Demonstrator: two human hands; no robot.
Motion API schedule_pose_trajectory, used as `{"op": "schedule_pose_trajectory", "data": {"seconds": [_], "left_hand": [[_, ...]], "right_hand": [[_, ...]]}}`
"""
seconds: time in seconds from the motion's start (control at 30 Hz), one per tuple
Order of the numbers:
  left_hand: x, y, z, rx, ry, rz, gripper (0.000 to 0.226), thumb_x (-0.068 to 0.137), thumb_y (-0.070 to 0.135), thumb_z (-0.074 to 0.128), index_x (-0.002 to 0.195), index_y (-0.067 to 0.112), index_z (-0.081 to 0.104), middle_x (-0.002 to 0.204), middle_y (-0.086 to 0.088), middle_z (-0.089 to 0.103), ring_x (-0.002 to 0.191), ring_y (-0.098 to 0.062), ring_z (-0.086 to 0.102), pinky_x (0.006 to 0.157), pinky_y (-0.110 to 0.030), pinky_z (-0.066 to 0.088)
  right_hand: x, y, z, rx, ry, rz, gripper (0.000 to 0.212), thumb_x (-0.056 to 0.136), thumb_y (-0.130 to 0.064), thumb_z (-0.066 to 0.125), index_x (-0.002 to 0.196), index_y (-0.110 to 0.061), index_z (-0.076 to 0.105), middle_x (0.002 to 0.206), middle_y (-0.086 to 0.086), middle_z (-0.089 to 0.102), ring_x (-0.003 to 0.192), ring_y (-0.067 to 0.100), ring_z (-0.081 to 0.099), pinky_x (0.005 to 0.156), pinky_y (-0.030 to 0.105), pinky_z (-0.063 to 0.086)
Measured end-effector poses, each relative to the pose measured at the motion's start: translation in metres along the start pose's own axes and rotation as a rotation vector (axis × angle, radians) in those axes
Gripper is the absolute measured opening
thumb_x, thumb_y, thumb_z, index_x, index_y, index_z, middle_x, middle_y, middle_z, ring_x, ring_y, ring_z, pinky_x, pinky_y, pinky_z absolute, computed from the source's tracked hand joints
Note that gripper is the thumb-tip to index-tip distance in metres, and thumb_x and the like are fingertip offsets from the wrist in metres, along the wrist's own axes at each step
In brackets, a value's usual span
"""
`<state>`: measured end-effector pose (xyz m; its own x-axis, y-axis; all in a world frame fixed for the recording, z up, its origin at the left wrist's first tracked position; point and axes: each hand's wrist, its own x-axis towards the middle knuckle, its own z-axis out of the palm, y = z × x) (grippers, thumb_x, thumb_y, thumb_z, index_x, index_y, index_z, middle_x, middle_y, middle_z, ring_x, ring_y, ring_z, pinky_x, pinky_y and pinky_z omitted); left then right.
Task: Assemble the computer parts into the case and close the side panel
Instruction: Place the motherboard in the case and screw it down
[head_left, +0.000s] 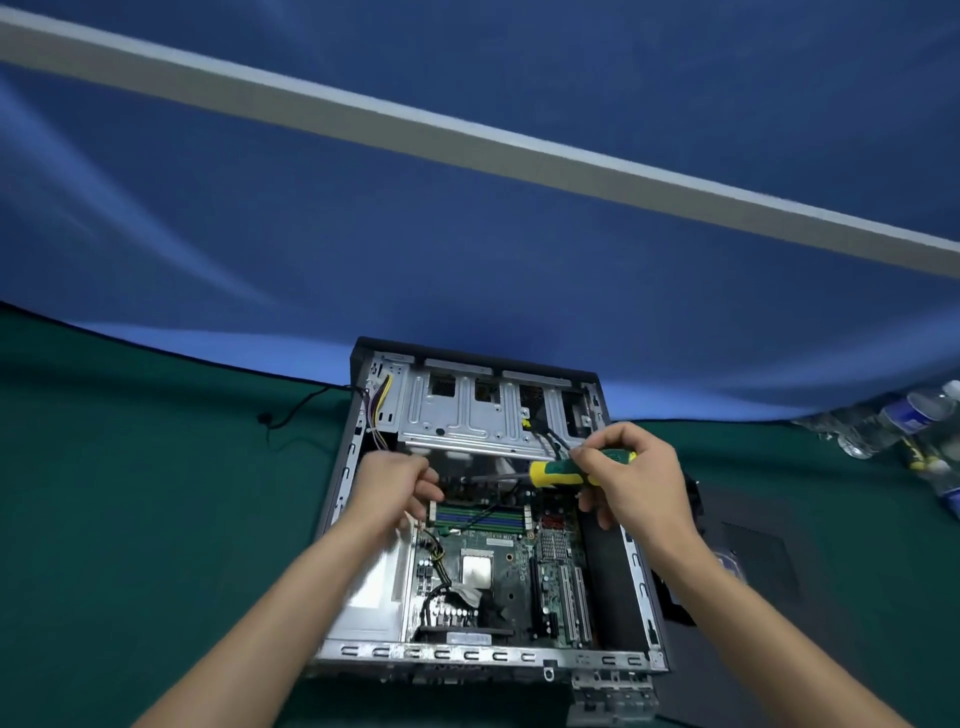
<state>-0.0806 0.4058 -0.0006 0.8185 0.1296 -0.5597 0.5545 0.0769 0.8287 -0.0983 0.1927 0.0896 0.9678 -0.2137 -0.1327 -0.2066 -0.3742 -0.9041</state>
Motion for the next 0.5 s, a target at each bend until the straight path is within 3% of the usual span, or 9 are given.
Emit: {"op": "schedule_pose_trajectory", "data": {"seconds": [0.07, 0.13, 0.2, 0.33, 0.5], "left_hand": [[0.005, -0.009, -0.006, 0.373, 0.184, 0.28, 0.026, 0.095, 0.027, 0.053, 0.081, 0.012, 0.069, 0.06, 0.004, 0.067, 0.053, -0.013, 0.057, 0.051, -0.027, 0.043], [0.008, -0.021, -0.011, 0.813, 0.339, 0.527, 0.023, 0.094, 0.034, 0.054, 0.081, 0.023, 0.069, 0.071, 0.012, 0.066, 0.072, -0.01, 0.057, 0.062, -0.028, 0.041], [0.012, -0.033, -0.012, 0.978, 0.321, 0.661, 0.02, 0.095, 0.029, 0.051, 0.087, 0.022, 0.069, 0.08, 0.009, 0.065, 0.078, -0.011, 0.049, 0.065, -0.028, 0.037], [0.023, -0.046, -0.008, 1.118, 0.256, 0.688, 0.024, 0.098, 0.021, 0.037, 0.094, 0.017, 0.061, 0.082, 0.0, 0.065, 0.073, -0.019, 0.053, 0.067, -0.032, 0.041], [0.032, -0.048, -0.006, 1.267, 0.228, 0.658, 0.04, 0.1, 0.03, 0.026, 0.081, 0.018, 0.059, 0.072, 0.001, 0.064, 0.065, -0.02, 0.057, 0.061, -0.032, 0.045]], "right_hand": [[-0.002, 0.006, 0.006, -0.059, -0.038, 0.029, 0.015, 0.084, -0.006, 0.067, 0.073, -0.012, 0.058, 0.05, 0.007, 0.06, 0.038, 0.02, 0.054, 0.035, 0.023, 0.034], [-0.004, 0.014, 0.014, -0.104, -0.078, 0.053, 0.014, 0.084, -0.006, 0.067, 0.073, -0.01, 0.059, 0.053, 0.004, 0.06, 0.037, 0.02, 0.053, 0.035, 0.021, 0.032], [-0.006, 0.02, 0.023, -0.136, -0.121, 0.082, 0.014, 0.084, -0.005, 0.067, 0.073, -0.009, 0.058, 0.053, 0.002, 0.059, 0.036, 0.019, 0.051, 0.034, 0.021, 0.031], [-0.009, 0.033, 0.04, -0.226, -0.215, 0.131, 0.011, 0.083, -0.007, 0.066, 0.075, -0.009, 0.059, 0.051, 0.002, 0.059, 0.031, 0.014, 0.048, 0.033, 0.019, 0.03], [-0.006, 0.049, 0.055, -0.335, -0.321, 0.159, 0.008, 0.083, -0.009, 0.065, 0.078, -0.008, 0.059, 0.043, -0.006, 0.058, 0.03, 0.01, 0.045, 0.033, 0.017, 0.031]]}}
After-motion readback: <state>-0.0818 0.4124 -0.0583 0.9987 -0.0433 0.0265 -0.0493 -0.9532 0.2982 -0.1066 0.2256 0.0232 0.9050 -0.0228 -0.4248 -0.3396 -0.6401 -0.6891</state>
